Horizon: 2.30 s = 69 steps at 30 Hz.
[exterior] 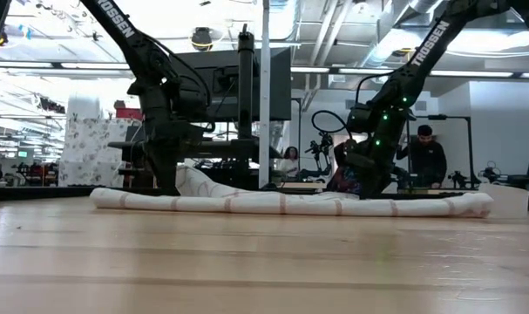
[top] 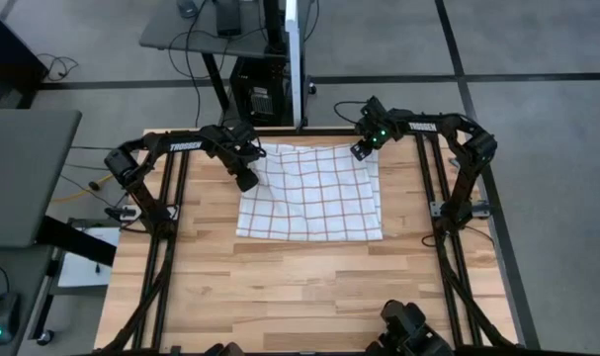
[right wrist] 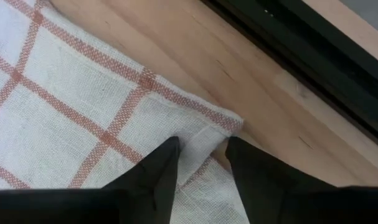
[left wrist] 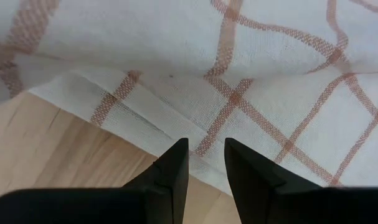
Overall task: Roll towel
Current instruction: Fold the white towel
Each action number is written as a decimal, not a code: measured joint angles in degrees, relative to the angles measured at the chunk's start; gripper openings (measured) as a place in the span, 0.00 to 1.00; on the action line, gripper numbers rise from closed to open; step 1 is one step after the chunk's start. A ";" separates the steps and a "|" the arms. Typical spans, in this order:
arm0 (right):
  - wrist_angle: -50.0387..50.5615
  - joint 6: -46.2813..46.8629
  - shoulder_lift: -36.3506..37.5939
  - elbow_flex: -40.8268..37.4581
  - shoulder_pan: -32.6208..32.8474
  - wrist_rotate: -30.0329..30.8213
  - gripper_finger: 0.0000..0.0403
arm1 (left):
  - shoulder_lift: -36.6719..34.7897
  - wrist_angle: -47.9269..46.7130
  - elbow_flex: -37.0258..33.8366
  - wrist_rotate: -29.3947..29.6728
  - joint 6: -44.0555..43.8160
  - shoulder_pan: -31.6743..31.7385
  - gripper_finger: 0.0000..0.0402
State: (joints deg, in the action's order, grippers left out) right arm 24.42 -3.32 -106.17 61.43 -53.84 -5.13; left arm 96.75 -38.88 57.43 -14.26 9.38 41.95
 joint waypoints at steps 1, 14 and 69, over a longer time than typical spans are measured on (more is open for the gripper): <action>-0.08 -0.02 0.00 0.00 0.00 0.31 0.30 | 0.00 0.05 0.00 0.00 0.21 0.00 0.22; 4.74 -1.88 5.16 -0.11 -0.06 0.86 0.01 | 0.00 -1.35 0.00 0.04 1.32 0.00 0.22; 14.52 1.25 8.26 0.00 -8.27 0.85 0.00 | -0.22 15.89 -11.02 5.57 21.39 2.38 0.18</action>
State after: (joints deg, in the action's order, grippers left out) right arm 38.93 -2.06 -97.91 61.43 -62.11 -4.28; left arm 96.53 -22.99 46.41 -8.69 30.77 44.34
